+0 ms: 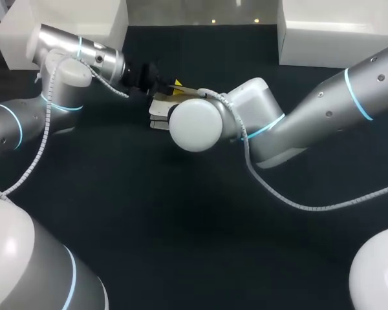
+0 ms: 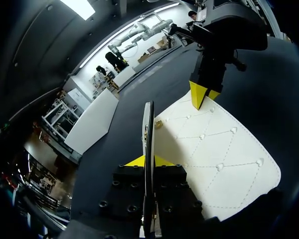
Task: Pick up the bag, open it, inspect its contents, close it, and place it on the opposite side
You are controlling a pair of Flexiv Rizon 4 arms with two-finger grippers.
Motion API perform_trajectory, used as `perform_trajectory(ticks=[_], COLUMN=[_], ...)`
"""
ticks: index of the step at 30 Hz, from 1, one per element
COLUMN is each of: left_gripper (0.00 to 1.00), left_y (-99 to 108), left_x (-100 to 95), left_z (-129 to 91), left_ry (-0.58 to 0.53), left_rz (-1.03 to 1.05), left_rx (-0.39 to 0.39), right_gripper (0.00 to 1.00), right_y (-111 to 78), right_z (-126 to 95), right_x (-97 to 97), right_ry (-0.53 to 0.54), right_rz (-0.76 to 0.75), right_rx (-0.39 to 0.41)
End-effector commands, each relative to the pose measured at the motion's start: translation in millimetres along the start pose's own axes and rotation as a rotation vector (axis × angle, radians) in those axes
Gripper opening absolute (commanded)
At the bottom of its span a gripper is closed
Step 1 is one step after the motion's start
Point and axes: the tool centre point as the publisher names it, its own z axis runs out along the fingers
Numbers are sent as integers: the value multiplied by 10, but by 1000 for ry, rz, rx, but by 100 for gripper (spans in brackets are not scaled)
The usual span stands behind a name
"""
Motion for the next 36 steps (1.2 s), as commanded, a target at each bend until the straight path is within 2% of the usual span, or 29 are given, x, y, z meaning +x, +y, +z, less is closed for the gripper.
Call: perform_trajectory(ticks=[1,24,36], left_gripper=[0,0,0], left_y=[-9,-9,-183], left_x=[13,13,169], left_z=[5,5,-107], left_ry=[-4,-4,-83], left_rz=[1,1,165], left_rx=[3,3,-22], right_gripper=[0,0,0], right_y=[16,16,16], right_z=[16,16,16], right_x=[0,0,0], right_ry=[-4,-4,-4], right_rz=[1,1,1], right_rx=[3,3,3])
